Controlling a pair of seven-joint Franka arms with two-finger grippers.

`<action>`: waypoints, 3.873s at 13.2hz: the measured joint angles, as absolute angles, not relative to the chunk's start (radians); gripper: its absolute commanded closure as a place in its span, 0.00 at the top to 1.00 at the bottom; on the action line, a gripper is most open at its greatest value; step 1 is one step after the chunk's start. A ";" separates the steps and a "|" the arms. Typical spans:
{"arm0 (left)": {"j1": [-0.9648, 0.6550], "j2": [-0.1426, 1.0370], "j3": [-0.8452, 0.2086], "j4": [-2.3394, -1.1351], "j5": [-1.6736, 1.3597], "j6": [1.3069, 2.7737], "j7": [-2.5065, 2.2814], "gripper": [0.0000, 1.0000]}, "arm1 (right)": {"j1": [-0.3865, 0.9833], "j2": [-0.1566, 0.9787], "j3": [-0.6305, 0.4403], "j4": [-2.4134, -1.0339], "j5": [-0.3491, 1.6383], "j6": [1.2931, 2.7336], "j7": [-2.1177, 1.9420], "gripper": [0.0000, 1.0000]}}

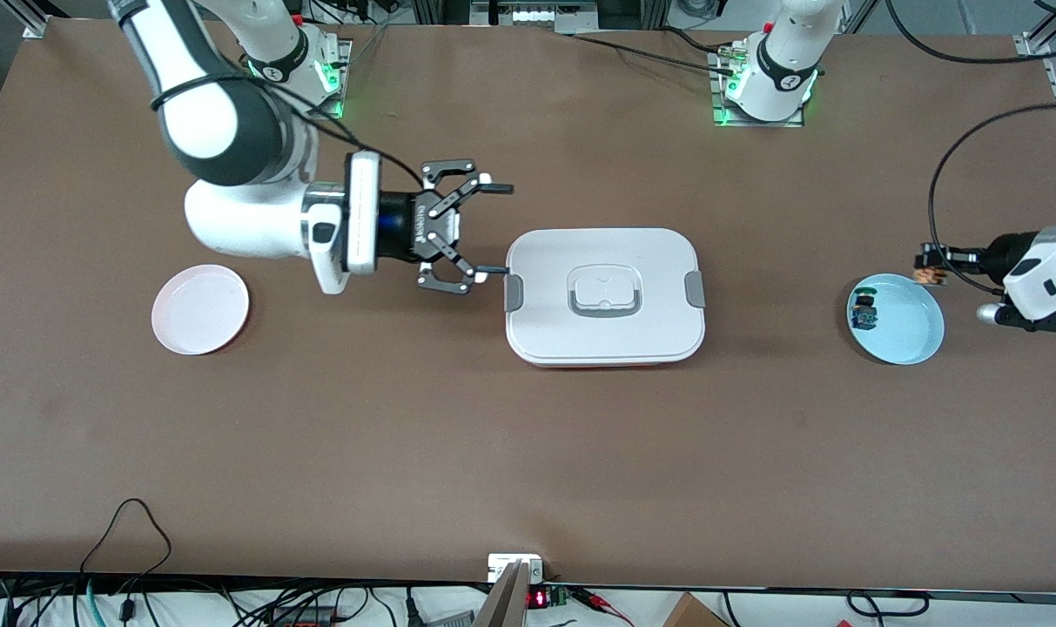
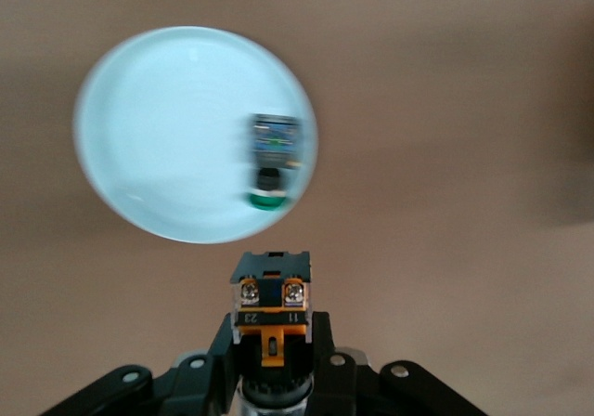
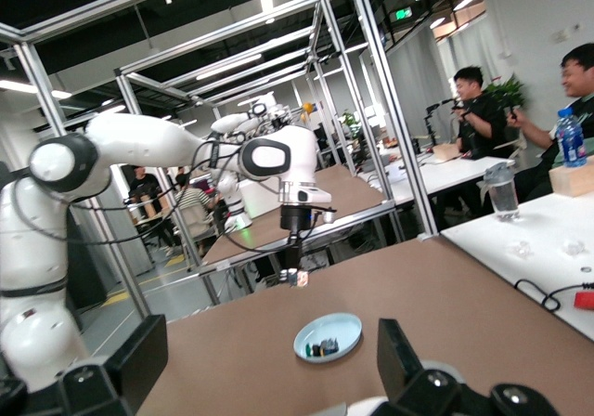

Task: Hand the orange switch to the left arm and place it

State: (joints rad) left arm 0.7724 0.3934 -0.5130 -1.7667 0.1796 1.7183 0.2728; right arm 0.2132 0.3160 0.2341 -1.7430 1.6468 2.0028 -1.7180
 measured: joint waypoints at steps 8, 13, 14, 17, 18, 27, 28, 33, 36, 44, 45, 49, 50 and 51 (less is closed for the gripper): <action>0.801 0.601 -0.520 -1.782 0.599 1.948 0.026 0.00 | 0.204 0.247 0.015 -1.746 1.358 1.710 -1.164 1.00; 0.791 0.608 -0.525 -1.856 0.611 2.055 -0.041 0.00 | 0.200 0.242 -0.005 -1.747 1.079 1.711 -0.797 1.00; 0.791 0.615 -0.524 -1.864 0.622 2.063 -0.044 0.05 | 0.199 0.240 -0.011 -1.746 1.007 1.712 -0.721 1.00; 0.787 0.642 -0.525 -1.866 0.654 2.070 -0.053 0.44 | 0.198 0.233 -0.040 -1.739 0.795 1.723 -0.520 1.00; 0.784 0.650 -0.525 -1.866 0.658 2.072 -0.054 0.67 | 0.197 0.232 -0.061 -1.739 0.740 1.726 -0.467 1.00; 0.775 0.617 -0.566 -1.799 0.671 2.076 -0.055 1.00 | 0.206 0.173 -0.096 -1.581 -0.034 1.553 -0.140 1.00; 0.778 0.590 -0.589 -1.790 0.671 2.076 -0.055 1.00 | 0.205 0.168 -0.097 -1.567 -0.088 1.545 -0.141 1.00; 0.787 0.433 -0.689 -1.710 0.599 1.932 -0.057 1.00 | 0.074 0.161 -0.107 -1.546 -0.086 1.536 -0.120 1.00; 0.788 0.414 -0.788 -1.584 0.587 1.793 -0.053 1.00 | 0.028 0.161 -0.107 -1.545 -0.046 1.538 -0.117 1.00; 0.779 0.396 -0.916 -1.399 0.423 1.647 0.072 1.00 | 0.037 0.084 -0.095 -1.671 -0.021 1.663 -0.042 1.00; 0.749 0.374 -0.874 -1.372 0.371 1.612 0.086 1.00 | 0.037 0.071 -0.095 -1.688 -0.021 1.667 -0.041 1.00; 0.415 0.225 -0.486 -1.307 0.200 1.508 0.103 1.00 | 0.038 0.055 -0.095 -1.692 -0.021 1.660 -0.041 1.00; 0.372 0.187 -0.424 -1.319 0.163 1.497 0.103 1.00 | 0.042 0.055 -0.095 -1.687 -0.021 1.660 -0.041 1.00; 0.355 0.152 -0.390 -1.342 0.140 1.492 0.104 1.00 | 0.046 0.055 -0.094 -1.682 -0.021 1.660 -0.041 1.00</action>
